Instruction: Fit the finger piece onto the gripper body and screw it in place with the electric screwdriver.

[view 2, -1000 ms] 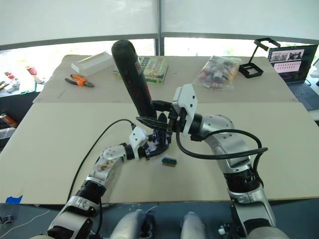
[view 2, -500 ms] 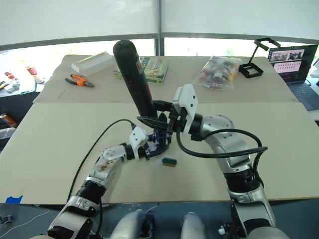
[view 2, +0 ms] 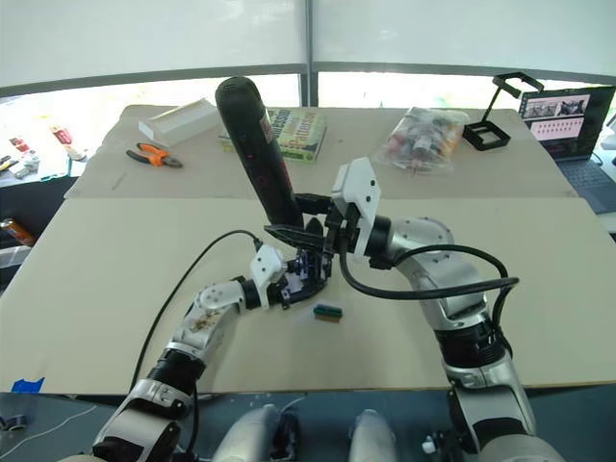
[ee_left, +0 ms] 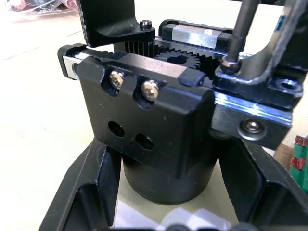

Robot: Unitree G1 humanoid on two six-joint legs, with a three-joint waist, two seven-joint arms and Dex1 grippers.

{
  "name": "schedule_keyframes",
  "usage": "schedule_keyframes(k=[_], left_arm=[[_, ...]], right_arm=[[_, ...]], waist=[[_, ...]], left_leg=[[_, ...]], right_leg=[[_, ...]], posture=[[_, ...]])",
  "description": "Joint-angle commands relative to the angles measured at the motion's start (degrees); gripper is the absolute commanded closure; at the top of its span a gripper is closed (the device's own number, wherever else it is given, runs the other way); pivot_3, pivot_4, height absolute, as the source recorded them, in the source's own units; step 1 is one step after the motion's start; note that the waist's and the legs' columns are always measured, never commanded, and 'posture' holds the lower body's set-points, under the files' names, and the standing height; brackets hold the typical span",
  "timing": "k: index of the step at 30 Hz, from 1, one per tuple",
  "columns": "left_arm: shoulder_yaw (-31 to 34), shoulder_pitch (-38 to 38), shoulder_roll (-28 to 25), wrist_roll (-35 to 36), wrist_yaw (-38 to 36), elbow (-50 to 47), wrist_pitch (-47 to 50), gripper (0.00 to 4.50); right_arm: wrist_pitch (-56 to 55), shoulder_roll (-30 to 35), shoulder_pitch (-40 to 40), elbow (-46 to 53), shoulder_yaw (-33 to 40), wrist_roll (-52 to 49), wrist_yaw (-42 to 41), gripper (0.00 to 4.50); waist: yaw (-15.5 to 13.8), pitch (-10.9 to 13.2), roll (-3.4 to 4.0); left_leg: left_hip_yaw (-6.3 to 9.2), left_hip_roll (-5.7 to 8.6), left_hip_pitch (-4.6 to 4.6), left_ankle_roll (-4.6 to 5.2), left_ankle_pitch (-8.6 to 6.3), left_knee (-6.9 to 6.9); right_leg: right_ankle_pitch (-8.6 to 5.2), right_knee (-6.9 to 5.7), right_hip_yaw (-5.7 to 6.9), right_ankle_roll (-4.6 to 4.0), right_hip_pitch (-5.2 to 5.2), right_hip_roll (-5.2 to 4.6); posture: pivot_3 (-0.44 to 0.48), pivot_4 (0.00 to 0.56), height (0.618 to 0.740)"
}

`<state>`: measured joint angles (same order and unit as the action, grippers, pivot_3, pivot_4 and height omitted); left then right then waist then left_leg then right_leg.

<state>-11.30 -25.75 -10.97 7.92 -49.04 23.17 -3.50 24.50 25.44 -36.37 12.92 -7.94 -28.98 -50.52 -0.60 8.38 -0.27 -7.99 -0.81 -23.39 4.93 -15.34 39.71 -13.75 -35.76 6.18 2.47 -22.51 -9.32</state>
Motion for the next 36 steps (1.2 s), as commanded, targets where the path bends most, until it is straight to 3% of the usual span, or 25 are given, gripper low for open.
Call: schedule_keyframes(k=[1, 5, 14, 21, 22, 25, 30, 36], left_arm=[[0.03, 0.57, 0.25, 0.08, -0.17, 0.77, -0.12, 2.07], [-0.03, 0.42, 0.33, -0.27, 0.13, 1.7, -0.06, 2.07], [-0.12, 0.35, 0.47, -0.61, -0.06, 2.84, -0.3, 2.07], [0.81, -0.02, 0.61, 0.74, -1.0, 3.17, -0.36, 2.07], [0.97, -0.01, 0.61, 0.86, -0.98, 3.17, -0.55, 1.03], [1.4, 0.24, 0.02, 1.26, -1.26, 2.44, -0.94, 0.02], [2.47, 2.49, -4.11, 1.55, -3.02, -1.2, -0.88, 0.02], [7.18, 7.63, -12.71, 8.19, -10.48, -8.05, 1.25, 0.02]], right_arm=[[1.25, 0.89, -1.73, 2.84, 4.09, -3.15, -0.16, 2.59], [0.71, 2.03, -3.43, 5.26, 7.31, -6.78, -1.79, 2.59], [0.38, 3.05, -4.03, 7.06, 9.94, -9.98, -3.63, 2.59], [3.14, 8.42, -2.88, 11.03, 14.32, -13.64, -3.98, 2.59], [3.58, 8.98, -2.68, 11.53, 14.8, -14.17, -3.7, 2.59], [5.31, 11.86, -0.02, 14.34, 17.83, -16.54, -2.9, 2.59], [6.45, 16.64, 6.77, 17.37, 23.86, -18.84, -2.35, 2.59], [5.46, 20.61, 19.24, 19.21, 34.29, -19.26, -2.68, 2.59]], waist=[[-0.02, 0.01, 0.0], [-0.15, 0.08, 0.01], [-0.15, 0.08, 0.01], [-0.3, 0.1, -0.01], [-0.28, 0.1, -0.01], [-0.27, 0.12, -0.03], [0.03, 0.15, -0.09], [0.33, 0.2, -0.06]], left_leg=[[0.0, 0.0, -0.04, 0.01, 0.0, 0.0], [-0.01, 0.06, -0.5, 0.38, 0.24, 0.06], [-0.02, 0.07, -0.52, 0.44, 0.27, 0.04], [-0.01, 0.07, -0.54, 0.46, 0.25, 0.05], [-0.01, 0.07, -0.54, 0.46, 0.25, 0.05], [0.01, 0.05, -0.55, 0.46, 0.25, 0.04], [0.01, 0.05, -0.75, 0.48, 0.25, 0.03], [-0.08, -0.02, -0.81, 0.43, 0.29, -0.02]], right_leg=[[0.0, 0.0, 0.0, 0.0, -0.03, -0.01], [0.03, -0.08, 0.06, 0.02, -0.22, 0.08], [0.05, -0.07, 0.45, 0.01, -0.24, -0.01], [0.07, -0.05, 0.73, 0.0, -0.22, -0.13], [0.07, -0.05, 0.73, 0.0, -0.23, -0.13], [0.08, -0.03, 0.78, -0.02, -0.23, -0.14], [0.08, 0.01, 0.78, -0.02, -0.4, -0.13], [0.11, -0.04, 0.87, -0.08, -0.58, -0.04]], posture=[[0.0, 0.15, 0.74], [0.0, 0.15, 0.74], [0.0, 0.15, 0.74], [0.0, 0.15, 0.74], [0.0, 0.15, 0.74], [0.0, 0.15, 0.74], [0.0, 0.15, 0.74], [0.0, 0.15, 0.74]])
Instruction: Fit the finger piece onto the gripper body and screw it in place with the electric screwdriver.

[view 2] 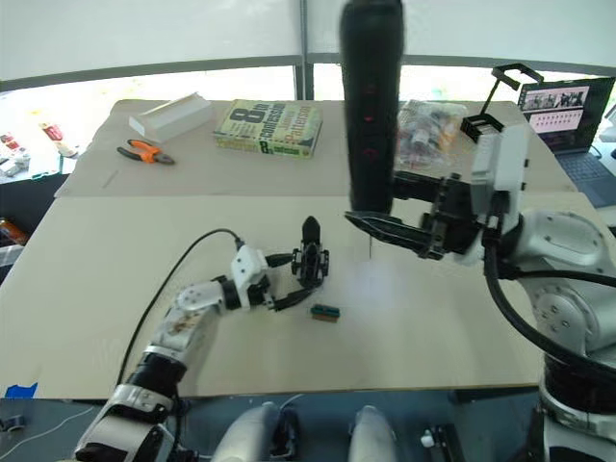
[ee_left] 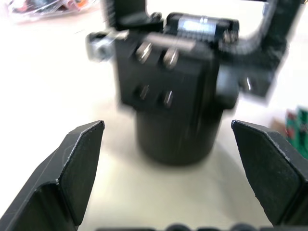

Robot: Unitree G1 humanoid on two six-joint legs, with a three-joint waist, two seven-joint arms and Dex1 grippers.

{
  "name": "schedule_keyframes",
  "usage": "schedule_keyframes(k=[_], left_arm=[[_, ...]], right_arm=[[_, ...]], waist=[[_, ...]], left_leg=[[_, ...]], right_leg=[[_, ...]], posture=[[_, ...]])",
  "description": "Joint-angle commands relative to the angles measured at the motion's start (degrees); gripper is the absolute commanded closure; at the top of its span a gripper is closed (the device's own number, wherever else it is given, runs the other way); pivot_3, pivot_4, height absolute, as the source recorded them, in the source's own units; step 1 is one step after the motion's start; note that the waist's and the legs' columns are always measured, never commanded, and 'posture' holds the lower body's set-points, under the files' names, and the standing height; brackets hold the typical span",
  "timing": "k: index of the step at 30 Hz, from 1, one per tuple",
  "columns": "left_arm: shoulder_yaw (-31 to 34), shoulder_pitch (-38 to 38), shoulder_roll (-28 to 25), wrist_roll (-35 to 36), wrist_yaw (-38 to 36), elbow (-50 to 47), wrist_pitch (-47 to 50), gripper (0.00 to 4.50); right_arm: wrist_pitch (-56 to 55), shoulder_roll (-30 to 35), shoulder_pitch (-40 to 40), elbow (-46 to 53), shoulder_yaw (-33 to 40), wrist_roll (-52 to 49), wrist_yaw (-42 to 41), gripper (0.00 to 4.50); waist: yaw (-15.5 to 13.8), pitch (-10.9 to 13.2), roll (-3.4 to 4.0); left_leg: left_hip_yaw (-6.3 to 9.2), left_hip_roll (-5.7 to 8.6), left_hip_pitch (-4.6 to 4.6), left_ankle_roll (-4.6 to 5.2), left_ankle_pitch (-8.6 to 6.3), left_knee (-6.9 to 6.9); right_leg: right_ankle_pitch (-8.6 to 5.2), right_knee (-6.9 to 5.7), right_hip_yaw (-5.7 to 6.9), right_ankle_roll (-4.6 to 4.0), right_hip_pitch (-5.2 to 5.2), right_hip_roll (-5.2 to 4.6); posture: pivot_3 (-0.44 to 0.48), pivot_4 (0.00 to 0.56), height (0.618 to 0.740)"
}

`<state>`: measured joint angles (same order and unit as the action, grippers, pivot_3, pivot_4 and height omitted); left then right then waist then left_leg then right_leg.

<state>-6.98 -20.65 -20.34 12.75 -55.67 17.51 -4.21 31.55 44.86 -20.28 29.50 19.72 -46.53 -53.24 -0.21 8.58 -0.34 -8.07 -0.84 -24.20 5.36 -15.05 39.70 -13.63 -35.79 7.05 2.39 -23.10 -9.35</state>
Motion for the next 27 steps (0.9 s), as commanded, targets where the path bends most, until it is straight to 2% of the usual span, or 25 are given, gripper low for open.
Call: schedule_keyframes(k=[1, 3, 5, 9, 12, 17, 22, 27], left_arm=[[4.05, 3.92, -5.65, 5.35, -6.73, -3.68, 2.45, 0.02], [7.81, 6.84, -11.32, 7.84, -11.85, -3.76, 0.18, 0.02], [11.45, 7.96, -15.15, 8.94, -13.62, -1.32, -2.15, 0.02], [15.04, 9.98, -20.65, 10.35, -18.83, 2.23, -2.88, 0.02], [14.98, 11.77, -22.58, 12.84, -23.13, -1.35, 0.32, 0.02], [12.21, 11.36, -19.5, 13.72, -22.38, -10.13, 2.09, 0.02], [5.83, 11.88, -16.96, 9.1, -19.95, -17.31, 2.11, 0.02], [-0.2, 7.99, -10.95, 4.53, -14.65, -17.27, 2.26, 0.02]], right_arm=[[-2.3, 1.3, 6.5, 2.46, 9.08, -0.67, -0.36, 2.59], [-5.12, 0.87, 14.85, 0.99, 15.56, 2.5, -2.46, 2.59], [-7.26, 0.3, 20.6, 0.37, 20.03, 3.86, -3.44, 2.59], [-10.99, -1.28, 27.65, -0.51, 24.59, 5.51, -4.69, 2.59], [-12.79, -2.25, 29.99, -0.44, 24.72, 5.62, -4.95, 2.59], [-12.0, -4.25, 26.54, 5.65, 16.28, 2.71, -2.08, 2.59], [-12.29, -7.69, 20.88, 11.19, 4.57, 3.76, 2.54, 2.59], [-14.16, -10.89, 17.16, 10.59, -6.13, 6.83, 2.14, 2.59]], waist=[[-0.13, 0.02, 0.0], [-0.41, 0.06, -0.01], [-0.51, 0.18, 0.08], [-0.69, 0.27, 0.18], [-0.56, 0.28, 0.2], [-0.54, 0.36, 0.2], [-0.38, 0.39, 0.17], [-1.01, 0.41, 0.14]], left_leg=[[0.01, 0.0, -0.01, 0.0, 0.0, 0.0], [-0.01, 0.0, -0.02, 0.01, -0.01, 0.01], [-0.01, 0.01, -0.05, 0.02, -0.02, 0.02], [-0.02, 0.03, -0.08, -0.08, -0.07, 0.03], [-0.02, 0.02, -0.05, -0.18, -0.13, 0.02], [0.01, 0.02, -0.05, -0.28, -0.16, 0.03], [0.0, 0.01, -0.06, -0.16, -0.02, 0.01], [0.0, 0.05, -0.09, -0.07, 0.03, 0.07]], right_leg=[[0.0, 0.01, 0.01, 0.0, 0.01, 0.0], [0.0, 0.02, 0.0, 0.01, -0.01, -0.01], [-0.01, 0.05, 0.01, 0.02, -0.01, 0.0], [0.03, 0.03, -0.02, 0.09, -0.07, -0.03], [0.02, 0.03, -0.05, 0.1, -0.11, -0.02], [0.03, 0.02, -0.08, 0.09, -0.08, -0.03], [0.02, -0.03, -0.11, 0.06, -0.09, 0.13], [0.02, 0.0, -0.06, 0.06, -0.04, 0.15]], posture=[[0.0, 0.15, 0.74], [0.0, 0.15, 0.74], [0.0, 0.15, 0.74], [0.0, 0.15, 0.74], [0.0, 0.15, 0.74], [0.0, 0.15, 0.74], [0.0, 0.15, 0.74], [0.0, 0.15, 0.74]])
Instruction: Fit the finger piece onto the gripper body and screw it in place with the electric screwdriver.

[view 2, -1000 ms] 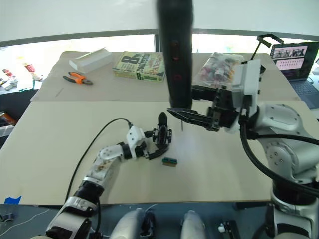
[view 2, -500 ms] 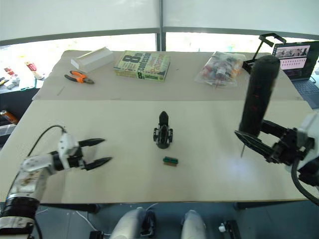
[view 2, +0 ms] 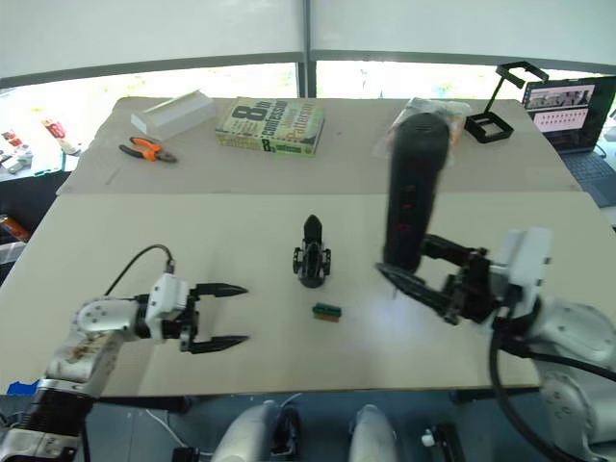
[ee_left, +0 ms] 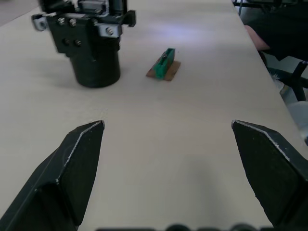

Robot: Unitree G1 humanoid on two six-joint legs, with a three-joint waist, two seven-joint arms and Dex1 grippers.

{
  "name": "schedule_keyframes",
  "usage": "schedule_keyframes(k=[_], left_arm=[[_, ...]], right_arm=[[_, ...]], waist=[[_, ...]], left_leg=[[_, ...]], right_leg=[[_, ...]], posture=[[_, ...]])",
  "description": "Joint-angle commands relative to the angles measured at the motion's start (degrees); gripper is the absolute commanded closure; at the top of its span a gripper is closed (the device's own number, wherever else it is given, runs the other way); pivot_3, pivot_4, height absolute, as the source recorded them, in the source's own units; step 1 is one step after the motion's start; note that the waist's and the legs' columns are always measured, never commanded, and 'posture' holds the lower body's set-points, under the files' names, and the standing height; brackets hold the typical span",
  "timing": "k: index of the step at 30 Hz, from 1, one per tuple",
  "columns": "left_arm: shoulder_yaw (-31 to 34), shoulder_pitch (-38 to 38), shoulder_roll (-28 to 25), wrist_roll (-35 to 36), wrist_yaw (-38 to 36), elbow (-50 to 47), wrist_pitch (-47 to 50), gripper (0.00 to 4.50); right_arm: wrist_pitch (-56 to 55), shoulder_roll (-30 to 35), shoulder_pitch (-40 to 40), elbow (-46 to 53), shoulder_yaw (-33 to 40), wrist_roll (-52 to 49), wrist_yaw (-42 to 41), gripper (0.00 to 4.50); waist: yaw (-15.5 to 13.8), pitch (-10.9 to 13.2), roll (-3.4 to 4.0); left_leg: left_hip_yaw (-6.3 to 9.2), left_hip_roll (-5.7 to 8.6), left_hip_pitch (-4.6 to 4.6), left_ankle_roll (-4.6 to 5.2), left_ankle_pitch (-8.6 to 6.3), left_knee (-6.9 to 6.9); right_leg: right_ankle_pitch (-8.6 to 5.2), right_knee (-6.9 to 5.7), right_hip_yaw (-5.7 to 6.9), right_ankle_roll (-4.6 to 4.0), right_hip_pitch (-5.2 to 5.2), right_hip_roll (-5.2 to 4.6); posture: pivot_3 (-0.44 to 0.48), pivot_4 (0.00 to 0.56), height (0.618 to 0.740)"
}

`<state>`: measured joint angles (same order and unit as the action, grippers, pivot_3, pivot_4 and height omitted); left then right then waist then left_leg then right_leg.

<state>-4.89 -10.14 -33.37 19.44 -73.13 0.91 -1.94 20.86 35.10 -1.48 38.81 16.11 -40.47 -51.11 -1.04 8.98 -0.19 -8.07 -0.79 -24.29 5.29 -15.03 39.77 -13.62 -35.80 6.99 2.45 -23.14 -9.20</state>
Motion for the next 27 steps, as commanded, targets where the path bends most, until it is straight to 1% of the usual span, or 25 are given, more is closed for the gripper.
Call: schedule_keyframes(k=[1, 6, 12, 17, 27], left_arm=[[-3.16, -3.27, 2.99, -2.74, 3.47, -0.35, 0.14, 0.02], [-7.85, -6.43, 7.84, -6.31, 7.54, 1.3, 1.9, 0.02], [-11.11, -7.22, 10.16, -8.09, 8.14, 2.59, 1.57, 0.02], [-12.5, -7.08, 12.33, -10.08, 10.88, 3.1, 0.9, 0.02], [-12.62, -8.04, 12.59, -11.22, 12.63, 5.35, 0.97, 0.02]], right_arm=[[-4.05, -1.65, -2.06, 0.72, -3.84, 1.47, -0.18, 2.59], [-6.48, -4.54, -5.67, -3.14, -10.62, 5.15, -0.7, 2.59], [-9.31, -7.41, -8.33, -6.93, -15.94, 8.72, -1.56, 2.59], [-11.8, -8.37, -10.77, -10.48, -17.38, 10.54, -2.23, 2.59], [-12.48, -8.94, -12.64, -12.27, -18.13, 10.59, -2.94, 2.59]], waist=[[-0.36, 0.01, -0.01], [-0.14, 0.01, -0.03], [0.35, 0.01, -0.03], [0.24, 0.01, -0.04], [0.31, 0.01, -0.04]], left_leg=[[0.0, 0.01, -0.03, 0.0, 0.0, 0.04], [-0.02, 0.03, -0.03, 0.03, 0.01, 0.07], [-0.05, 0.02, -0.04, 0.0, 0.05, 0.07], [-0.05, 0.03, -0.03, 0.01, 0.05, 0.13], [-0.04, 0.02, -0.01, 0.01, 0.06, 0.15]], right_leg=[[0.0, -0.01, 0.02, 0.01, -0.01, 0.0], [0.02, -0.04, -0.01, 0.04, 0.01, 0.06], [0.01, -0.06, -0.01, 0.02, -0.01, 0.19], [0.01, -0.08, -0.02, 0.03, 0.01, 0.17], [0.02, -0.12, -0.02, 0.02, 0.02, 0.17]], posture=[[0.0, 0.15, 0.74], [0.0, 0.15, 0.74], [0.0, 0.15, 0.74], [0.0, 0.15, 0.74], [0.0, 0.15, 0.74]])
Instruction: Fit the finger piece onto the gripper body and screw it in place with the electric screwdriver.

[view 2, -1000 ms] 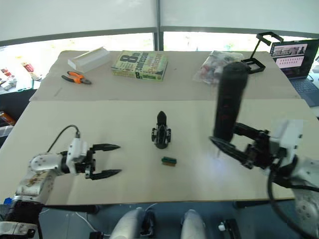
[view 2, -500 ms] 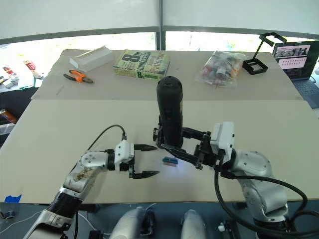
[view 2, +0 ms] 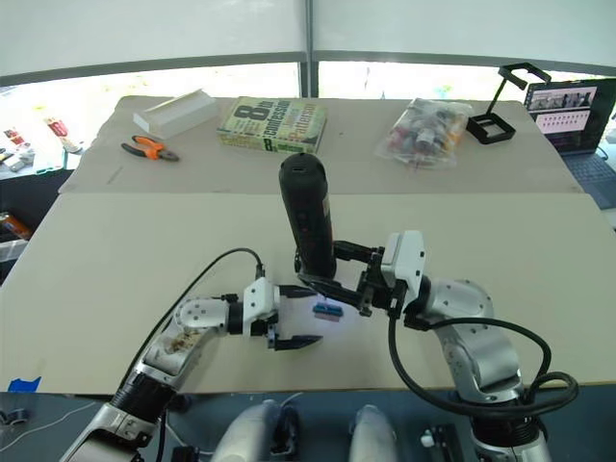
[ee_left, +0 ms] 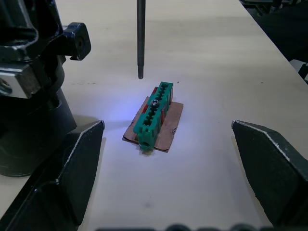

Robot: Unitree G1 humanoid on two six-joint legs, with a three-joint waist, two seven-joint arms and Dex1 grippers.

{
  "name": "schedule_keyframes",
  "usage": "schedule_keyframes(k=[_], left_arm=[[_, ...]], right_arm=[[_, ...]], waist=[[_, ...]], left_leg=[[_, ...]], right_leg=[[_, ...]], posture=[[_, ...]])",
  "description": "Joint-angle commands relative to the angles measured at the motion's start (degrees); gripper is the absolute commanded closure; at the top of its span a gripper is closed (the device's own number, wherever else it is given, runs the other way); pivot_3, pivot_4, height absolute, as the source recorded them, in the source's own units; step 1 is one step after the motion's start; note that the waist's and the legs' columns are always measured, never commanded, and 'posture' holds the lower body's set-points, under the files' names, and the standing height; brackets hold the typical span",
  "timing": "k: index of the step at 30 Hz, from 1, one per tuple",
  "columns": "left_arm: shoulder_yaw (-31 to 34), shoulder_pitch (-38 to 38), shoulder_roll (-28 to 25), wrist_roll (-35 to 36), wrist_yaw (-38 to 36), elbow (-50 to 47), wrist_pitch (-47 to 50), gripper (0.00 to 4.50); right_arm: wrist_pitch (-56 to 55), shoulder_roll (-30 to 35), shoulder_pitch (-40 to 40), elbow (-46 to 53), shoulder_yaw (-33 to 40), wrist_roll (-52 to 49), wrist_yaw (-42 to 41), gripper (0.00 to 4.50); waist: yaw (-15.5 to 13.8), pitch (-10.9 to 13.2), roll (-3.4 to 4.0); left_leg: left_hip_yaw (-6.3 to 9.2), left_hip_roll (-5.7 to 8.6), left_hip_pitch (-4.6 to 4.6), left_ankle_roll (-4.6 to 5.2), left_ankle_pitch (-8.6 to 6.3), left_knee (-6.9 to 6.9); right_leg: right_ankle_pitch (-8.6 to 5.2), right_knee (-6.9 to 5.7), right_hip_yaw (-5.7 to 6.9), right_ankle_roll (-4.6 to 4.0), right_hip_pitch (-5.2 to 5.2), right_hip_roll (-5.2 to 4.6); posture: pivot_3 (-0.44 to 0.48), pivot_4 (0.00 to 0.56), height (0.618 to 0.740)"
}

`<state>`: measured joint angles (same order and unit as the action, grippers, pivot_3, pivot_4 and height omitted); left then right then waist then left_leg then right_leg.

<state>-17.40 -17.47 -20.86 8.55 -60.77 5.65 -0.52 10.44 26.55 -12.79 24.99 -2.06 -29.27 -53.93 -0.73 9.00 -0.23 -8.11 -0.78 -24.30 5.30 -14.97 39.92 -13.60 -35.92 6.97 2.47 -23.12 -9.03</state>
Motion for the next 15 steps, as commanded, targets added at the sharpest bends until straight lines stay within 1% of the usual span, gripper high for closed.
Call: schedule_keyframes(k=[1, 15], left_arm=[[-0.25, -0.77, 0.02, -0.22, -0.02, 0.72, -0.38, 0.02], [-0.81, -0.55, 0.74, -0.63, 0.45, 1.42, -0.87, 0.02]], right_arm=[[-2.06, -0.43, -1.27, 1.6, -0.05, -0.58, -0.13, 2.59], [-1.55, 0.47, -0.16, 2.03, 0.28, -0.33, 0.31, 2.59]], waist=[[0.0, 0.0, 0.0], [-0.05, -0.01, 0.01]], left_leg=[[0.0, 0.0, 0.01, 0.0, 0.0, 0.01], [0.0, 0.0, 0.03, 0.0, 0.01, 0.07]], right_leg=[[0.0, -0.02, 0.0, 0.0, 0.01, 0.0], [0.0, -0.1, 0.0, -0.01, 0.02, -0.04]], posture=[[0.0, 0.15, 0.74], [0.0, 0.15, 0.74]])
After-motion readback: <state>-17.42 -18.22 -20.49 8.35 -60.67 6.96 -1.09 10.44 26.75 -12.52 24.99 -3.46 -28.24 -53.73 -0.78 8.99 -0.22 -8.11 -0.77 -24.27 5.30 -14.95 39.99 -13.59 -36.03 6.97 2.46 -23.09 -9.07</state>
